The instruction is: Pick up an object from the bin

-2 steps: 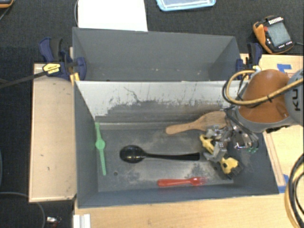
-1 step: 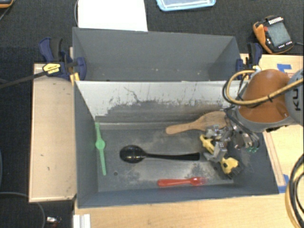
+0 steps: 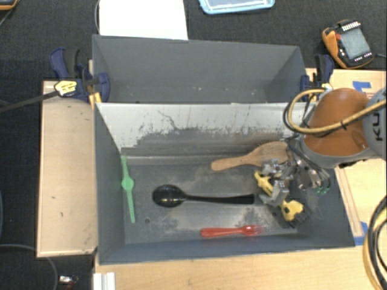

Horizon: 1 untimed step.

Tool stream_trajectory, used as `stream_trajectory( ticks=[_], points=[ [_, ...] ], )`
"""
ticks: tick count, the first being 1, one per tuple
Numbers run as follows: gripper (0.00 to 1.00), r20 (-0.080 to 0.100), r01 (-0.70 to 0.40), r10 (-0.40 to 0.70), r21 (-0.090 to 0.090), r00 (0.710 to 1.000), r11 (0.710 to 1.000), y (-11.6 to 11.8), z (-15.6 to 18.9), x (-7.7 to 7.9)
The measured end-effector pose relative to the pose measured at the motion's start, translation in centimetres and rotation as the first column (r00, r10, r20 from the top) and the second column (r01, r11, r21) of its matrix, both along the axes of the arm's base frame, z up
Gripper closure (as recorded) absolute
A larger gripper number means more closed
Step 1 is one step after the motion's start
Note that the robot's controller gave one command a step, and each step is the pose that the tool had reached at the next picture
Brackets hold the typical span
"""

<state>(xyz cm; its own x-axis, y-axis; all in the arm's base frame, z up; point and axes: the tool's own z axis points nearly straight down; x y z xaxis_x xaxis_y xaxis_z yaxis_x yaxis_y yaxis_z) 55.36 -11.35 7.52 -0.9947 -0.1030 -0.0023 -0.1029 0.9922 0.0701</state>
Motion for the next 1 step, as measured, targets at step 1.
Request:
stream_trajectory(
  ticks=[1],
  points=[
    [1.00, 0.000, 0.000, 0.000, 0.000, 1.000, 1.000, -0.01, 0.00, 0.00]
  ],
)
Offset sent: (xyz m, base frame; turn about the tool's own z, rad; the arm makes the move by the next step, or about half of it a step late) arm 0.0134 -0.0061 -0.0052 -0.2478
